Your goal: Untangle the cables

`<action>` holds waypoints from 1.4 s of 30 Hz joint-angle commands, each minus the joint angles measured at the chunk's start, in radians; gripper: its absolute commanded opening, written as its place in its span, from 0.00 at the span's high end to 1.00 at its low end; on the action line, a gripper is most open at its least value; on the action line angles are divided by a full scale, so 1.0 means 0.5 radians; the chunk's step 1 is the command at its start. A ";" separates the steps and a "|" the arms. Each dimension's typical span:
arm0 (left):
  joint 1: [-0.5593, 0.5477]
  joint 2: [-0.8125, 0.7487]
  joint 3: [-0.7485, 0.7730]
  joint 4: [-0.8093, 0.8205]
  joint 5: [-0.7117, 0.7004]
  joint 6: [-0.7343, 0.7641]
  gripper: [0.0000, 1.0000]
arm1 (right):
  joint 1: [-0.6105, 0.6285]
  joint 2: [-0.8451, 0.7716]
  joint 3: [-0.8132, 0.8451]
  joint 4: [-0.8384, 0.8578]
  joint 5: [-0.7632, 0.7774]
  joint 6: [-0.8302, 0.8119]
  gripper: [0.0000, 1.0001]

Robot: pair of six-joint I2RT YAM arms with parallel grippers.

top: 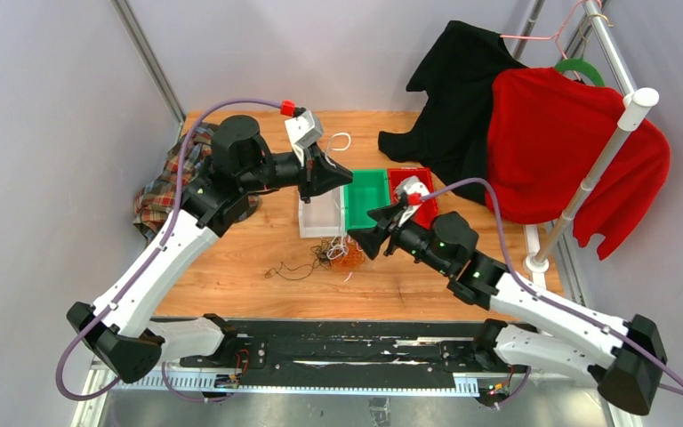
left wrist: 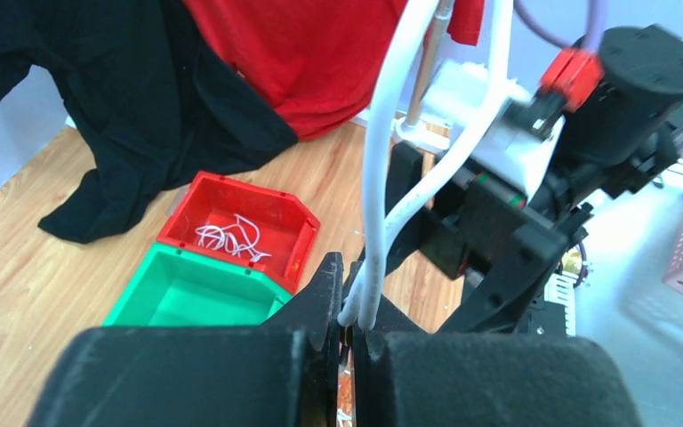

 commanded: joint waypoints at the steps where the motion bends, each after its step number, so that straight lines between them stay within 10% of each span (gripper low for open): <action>1: -0.007 0.014 0.142 -0.187 0.059 0.051 0.99 | 0.012 0.209 0.094 0.322 -0.280 -0.143 0.33; 13: -0.006 0.012 0.457 -0.404 0.092 0.074 1.00 | 0.018 0.890 0.152 0.727 -0.256 0.057 0.64; 23: -0.007 0.069 0.981 -0.412 0.030 0.032 1.00 | 0.198 1.226 -0.263 1.126 0.030 0.173 0.69; 34: -0.006 0.245 1.514 -0.331 -0.109 0.070 1.00 | 0.442 1.455 -0.445 1.332 0.296 0.181 0.55; 42: -0.007 0.208 1.125 -0.276 -0.111 0.075 1.00 | 0.417 0.771 -0.337 0.744 0.560 0.032 0.32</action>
